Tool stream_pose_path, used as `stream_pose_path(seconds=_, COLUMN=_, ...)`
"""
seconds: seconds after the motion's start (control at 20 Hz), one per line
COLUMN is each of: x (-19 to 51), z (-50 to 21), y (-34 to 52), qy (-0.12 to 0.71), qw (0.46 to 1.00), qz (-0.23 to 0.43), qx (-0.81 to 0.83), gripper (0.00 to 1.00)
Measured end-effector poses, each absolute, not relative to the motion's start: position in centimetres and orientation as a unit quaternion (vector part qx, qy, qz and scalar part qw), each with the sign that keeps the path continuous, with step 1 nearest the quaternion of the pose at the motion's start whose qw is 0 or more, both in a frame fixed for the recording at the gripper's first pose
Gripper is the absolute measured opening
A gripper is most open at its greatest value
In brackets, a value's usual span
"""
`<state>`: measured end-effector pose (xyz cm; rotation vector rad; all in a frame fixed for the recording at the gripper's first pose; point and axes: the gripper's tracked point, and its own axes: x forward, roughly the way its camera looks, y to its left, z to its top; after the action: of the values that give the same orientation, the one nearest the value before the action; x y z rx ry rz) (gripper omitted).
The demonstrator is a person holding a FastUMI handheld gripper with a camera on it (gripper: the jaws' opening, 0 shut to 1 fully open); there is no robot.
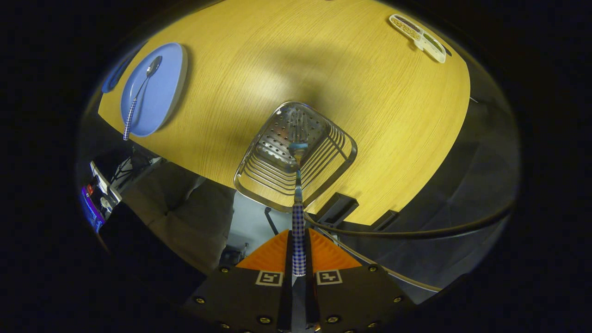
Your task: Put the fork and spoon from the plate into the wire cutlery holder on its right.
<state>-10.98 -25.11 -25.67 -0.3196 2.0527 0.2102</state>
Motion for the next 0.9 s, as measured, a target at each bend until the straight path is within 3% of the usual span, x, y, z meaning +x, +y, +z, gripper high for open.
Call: stream_pose_path(seconds=0.9, x=-10.5, z=-21.5, y=-26.1, qy=0.825, qw=0.554, qz=0.064, qx=-0.095, gripper=0.15)
